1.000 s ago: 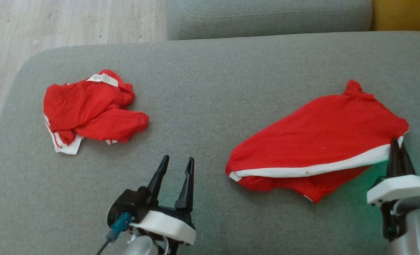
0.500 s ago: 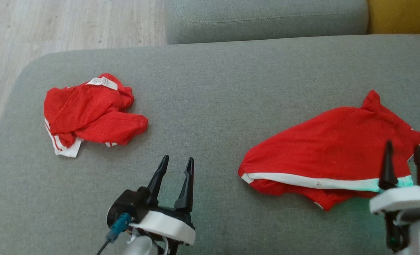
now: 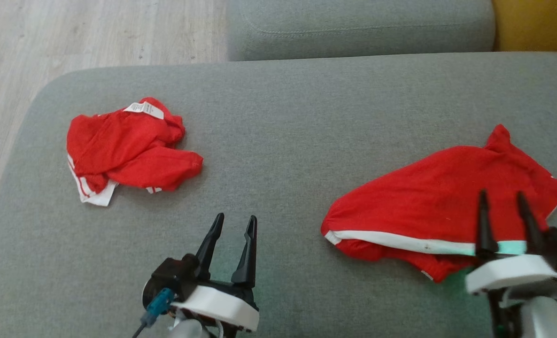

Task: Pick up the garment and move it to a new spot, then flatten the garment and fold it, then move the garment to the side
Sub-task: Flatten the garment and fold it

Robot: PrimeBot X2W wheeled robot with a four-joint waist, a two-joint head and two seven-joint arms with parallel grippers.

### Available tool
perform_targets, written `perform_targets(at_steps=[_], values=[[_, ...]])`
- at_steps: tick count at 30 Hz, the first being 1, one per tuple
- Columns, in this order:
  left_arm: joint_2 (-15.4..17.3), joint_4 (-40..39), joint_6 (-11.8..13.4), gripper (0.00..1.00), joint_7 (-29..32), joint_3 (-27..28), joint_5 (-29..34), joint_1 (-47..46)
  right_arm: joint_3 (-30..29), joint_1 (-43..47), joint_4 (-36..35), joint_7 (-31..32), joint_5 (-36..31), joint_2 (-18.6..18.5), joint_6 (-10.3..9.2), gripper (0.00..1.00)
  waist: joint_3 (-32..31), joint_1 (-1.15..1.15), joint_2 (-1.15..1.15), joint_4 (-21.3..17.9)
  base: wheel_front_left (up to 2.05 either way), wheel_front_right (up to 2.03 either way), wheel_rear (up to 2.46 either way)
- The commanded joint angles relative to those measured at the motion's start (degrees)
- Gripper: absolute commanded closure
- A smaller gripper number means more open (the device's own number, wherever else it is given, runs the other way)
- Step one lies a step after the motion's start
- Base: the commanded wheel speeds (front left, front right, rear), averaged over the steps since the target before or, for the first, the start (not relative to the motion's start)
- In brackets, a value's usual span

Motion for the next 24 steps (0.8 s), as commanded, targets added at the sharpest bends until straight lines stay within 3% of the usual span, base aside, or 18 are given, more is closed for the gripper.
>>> perform_targets(at_steps=[1,12,24], values=[[-0.1,-1.9,0.0,0.0,-0.5,1.5,0.0,-1.4,2.8,-1.3,-2.2,0.3,0.8,-0.4,-0.04,0.0,0.1,0.0,0.0,0.2,0.0,0.0,0.0],[-0.1,-1.8,-0.1,0.0,-0.5,0.8,-0.1,-1.7,14.7,0.7,0.7,9.1,2.7,-0.4,-0.04,0.0,1.3,0.0,0.0,1.6,0.0,0.0,0.0],[-0.1,-1.9,0.0,0.0,-0.5,0.3,-0.4,-2.9,15.8,-2.0,7.6,14.5,-0.6,-0.4,-0.04,0.0,3.4,0.0,0.0,3.5,0.0,0.0,0.0]])
